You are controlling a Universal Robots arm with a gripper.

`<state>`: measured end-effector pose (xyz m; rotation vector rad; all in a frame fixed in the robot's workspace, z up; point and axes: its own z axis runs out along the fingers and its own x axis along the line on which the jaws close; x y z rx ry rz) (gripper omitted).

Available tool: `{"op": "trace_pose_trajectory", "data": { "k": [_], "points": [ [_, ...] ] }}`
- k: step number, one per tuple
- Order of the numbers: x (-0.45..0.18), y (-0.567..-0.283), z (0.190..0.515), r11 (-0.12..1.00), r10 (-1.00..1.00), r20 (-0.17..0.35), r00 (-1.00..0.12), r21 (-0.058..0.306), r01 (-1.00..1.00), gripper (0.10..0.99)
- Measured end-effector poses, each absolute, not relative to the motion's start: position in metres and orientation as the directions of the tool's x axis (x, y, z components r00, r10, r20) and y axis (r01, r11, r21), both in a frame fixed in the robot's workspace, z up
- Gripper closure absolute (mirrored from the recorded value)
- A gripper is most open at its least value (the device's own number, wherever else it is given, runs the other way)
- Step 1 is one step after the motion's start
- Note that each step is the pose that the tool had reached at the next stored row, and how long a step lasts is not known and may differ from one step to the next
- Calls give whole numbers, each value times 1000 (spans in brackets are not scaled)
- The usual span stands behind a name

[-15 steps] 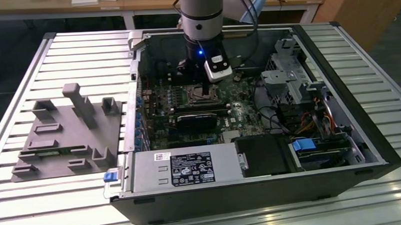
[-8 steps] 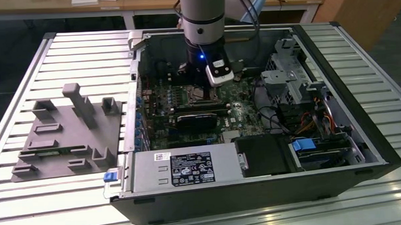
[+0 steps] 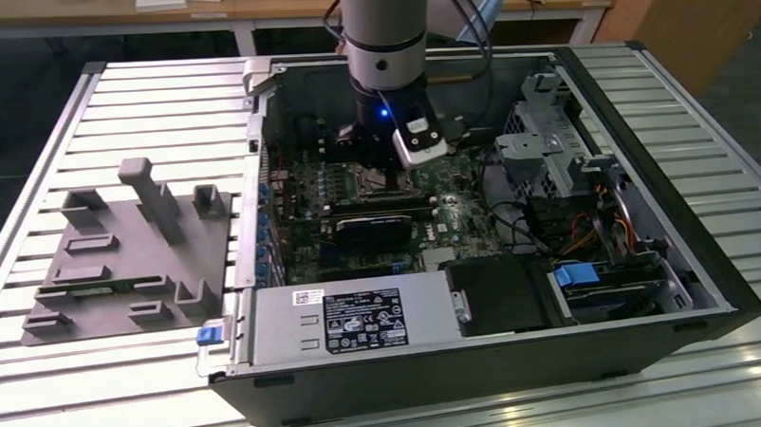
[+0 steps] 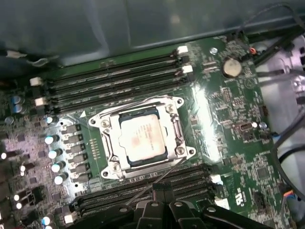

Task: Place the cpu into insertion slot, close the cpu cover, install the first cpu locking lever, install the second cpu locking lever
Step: 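Install the second cpu locking lever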

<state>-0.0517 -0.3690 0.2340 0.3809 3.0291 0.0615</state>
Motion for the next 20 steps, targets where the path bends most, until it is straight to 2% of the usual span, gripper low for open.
{"op": "trace_pose_trajectory", "data": {
  "k": [17, 20],
  "points": [
    [-69, -370, 229, 983, 179, -81, -980, 58, 175, 980],
    [-69, -373, 228, 981, 182, -77, -980, 82, 175, 980]
  ]
}}
